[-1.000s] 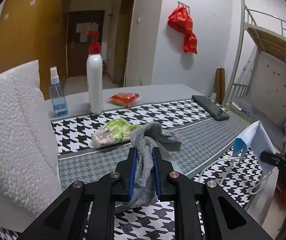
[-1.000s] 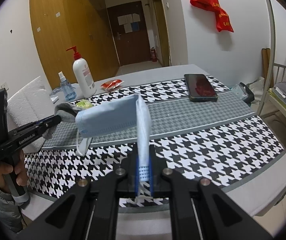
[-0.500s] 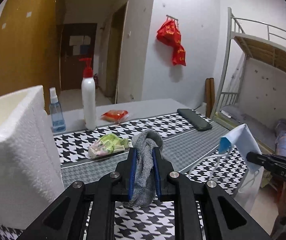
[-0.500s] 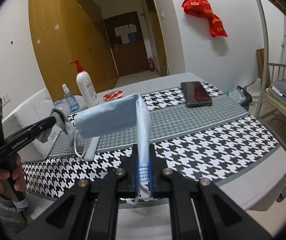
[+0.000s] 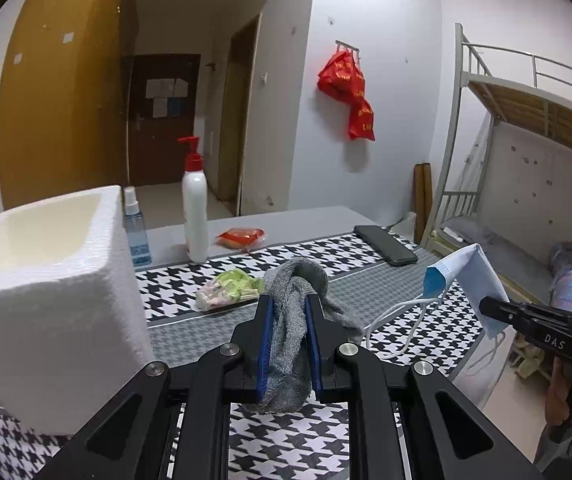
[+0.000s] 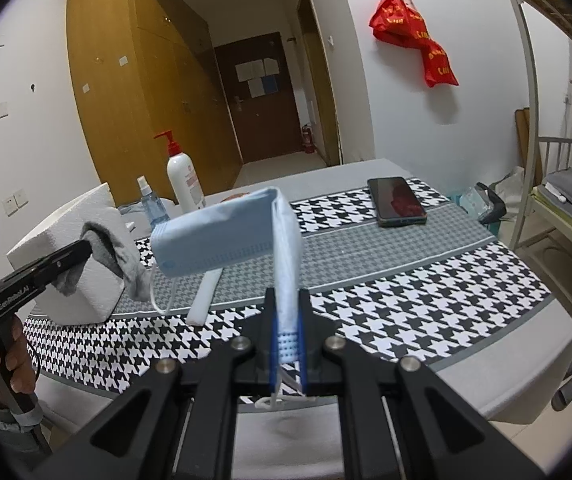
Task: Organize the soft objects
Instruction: 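Carry the grey sock and blue mask toward the white foam box with both tools, then lower the blue mask into the foam box and open the right tool, then move the left tool with the grey sock over the foam box opening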
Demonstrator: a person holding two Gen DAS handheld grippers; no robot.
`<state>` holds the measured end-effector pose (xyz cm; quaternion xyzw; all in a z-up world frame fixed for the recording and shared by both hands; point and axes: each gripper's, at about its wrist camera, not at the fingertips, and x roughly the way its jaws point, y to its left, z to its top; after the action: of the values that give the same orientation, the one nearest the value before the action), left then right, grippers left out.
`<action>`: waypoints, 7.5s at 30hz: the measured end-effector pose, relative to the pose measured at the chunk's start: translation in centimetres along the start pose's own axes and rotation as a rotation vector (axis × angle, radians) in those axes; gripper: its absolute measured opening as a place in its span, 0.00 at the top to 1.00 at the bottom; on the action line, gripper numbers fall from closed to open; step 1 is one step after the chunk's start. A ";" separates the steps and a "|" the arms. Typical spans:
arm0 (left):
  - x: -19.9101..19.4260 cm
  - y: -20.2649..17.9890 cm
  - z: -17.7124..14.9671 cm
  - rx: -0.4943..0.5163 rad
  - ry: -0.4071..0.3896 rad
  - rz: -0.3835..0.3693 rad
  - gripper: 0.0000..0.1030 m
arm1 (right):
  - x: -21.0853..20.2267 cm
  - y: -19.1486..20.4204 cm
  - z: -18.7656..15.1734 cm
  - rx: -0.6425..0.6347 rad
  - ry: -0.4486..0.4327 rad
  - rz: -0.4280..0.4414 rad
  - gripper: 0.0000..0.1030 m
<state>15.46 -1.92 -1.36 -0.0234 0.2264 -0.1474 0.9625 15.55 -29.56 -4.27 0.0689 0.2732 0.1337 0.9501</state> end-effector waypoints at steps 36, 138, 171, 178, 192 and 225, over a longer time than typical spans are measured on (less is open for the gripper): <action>-7.2 3.9 -1.0 -0.020 -0.057 0.187 0.83 | 0.6 6.1 2.3 -0.128 -0.035 0.146 0.90; -14.1 15.5 -4.8 -0.234 -0.080 0.489 0.83 | 10.6 29.4 9.1 -0.393 0.112 0.404 0.90; -15.2 14.6 -4.0 -0.221 -0.118 0.524 0.83 | 11.1 28.8 9.4 -0.354 0.123 0.420 0.09; -16.0 14.0 -2.4 -0.195 -0.158 0.523 0.83 | 10.5 27.9 9.2 -0.368 0.108 0.410 0.08; -15.8 12.7 -0.5 -0.158 -0.183 0.497 0.83 | 8.9 26.2 8.9 -0.376 0.067 0.390 0.07; -13.3 11.0 3.7 -0.078 -0.185 0.420 0.83 | 7.4 20.3 8.0 -0.310 0.037 0.354 0.00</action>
<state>8.77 12.38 6.45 -0.0265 0.1425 0.0679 0.9871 21.48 -8.45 2.91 -0.0333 0.2504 0.3397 0.9060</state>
